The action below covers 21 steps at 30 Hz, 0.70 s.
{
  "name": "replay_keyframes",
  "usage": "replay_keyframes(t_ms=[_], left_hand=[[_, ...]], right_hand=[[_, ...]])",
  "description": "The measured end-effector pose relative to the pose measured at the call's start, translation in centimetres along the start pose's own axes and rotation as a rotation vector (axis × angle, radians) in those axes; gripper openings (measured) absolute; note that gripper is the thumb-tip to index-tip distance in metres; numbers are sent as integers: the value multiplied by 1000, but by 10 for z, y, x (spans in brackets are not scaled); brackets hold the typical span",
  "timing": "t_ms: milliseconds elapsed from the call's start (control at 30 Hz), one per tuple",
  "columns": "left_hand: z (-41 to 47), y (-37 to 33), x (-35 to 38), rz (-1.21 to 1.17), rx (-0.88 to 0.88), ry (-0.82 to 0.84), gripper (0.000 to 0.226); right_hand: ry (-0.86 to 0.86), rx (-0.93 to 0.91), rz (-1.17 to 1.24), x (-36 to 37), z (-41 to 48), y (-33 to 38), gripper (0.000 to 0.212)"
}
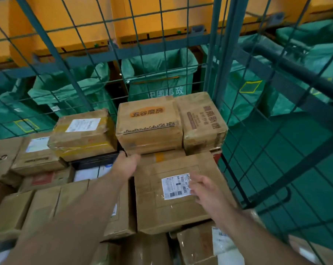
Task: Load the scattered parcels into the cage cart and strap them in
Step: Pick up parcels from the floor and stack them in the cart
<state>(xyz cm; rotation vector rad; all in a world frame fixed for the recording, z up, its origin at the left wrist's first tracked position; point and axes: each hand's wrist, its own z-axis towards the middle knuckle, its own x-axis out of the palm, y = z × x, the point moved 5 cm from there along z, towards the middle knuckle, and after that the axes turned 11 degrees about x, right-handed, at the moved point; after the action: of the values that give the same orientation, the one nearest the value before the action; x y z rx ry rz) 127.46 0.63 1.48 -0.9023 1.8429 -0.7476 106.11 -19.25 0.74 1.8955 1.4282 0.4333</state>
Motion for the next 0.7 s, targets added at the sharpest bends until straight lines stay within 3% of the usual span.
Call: replay_keyframes(t_ms=[67, 133, 267, 333, 367, 467, 533, 600, 700], left_hand=[[-61, 9, 9, -44, 40, 12, 36], [-131, 32, 25, -99, 6, 143, 14], [-247, 109, 54, -213, -272, 388, 13], [-275, 149, 57, -202, -293, 456, 15], [-285, 155, 52, -194, -267, 548, 3], [-256, 267, 89, 14, -148, 663, 61], [-288, 247, 78, 90, -108, 765, 45], [-334, 175, 49, 117, -54, 777, 8], [-356, 132, 50, 163, 72, 808, 12]], right_hand=[[15, 16, 10, 4, -24, -12, 22], [8, 55, -24, 9, -55, -36, 18], [-57, 142, -59, 16, -131, -111, 10], [-99, 219, -19, 23, -168, -147, 9], [-152, 257, 13, 30, -190, -163, 10], [-286, 241, 227, 52, -236, -203, 17], [-359, 244, 437, 63, -265, -216, 17], [-405, 287, 530, 67, -285, -224, 17], [-487, 301, 654, 60, -319, -241, 14]])
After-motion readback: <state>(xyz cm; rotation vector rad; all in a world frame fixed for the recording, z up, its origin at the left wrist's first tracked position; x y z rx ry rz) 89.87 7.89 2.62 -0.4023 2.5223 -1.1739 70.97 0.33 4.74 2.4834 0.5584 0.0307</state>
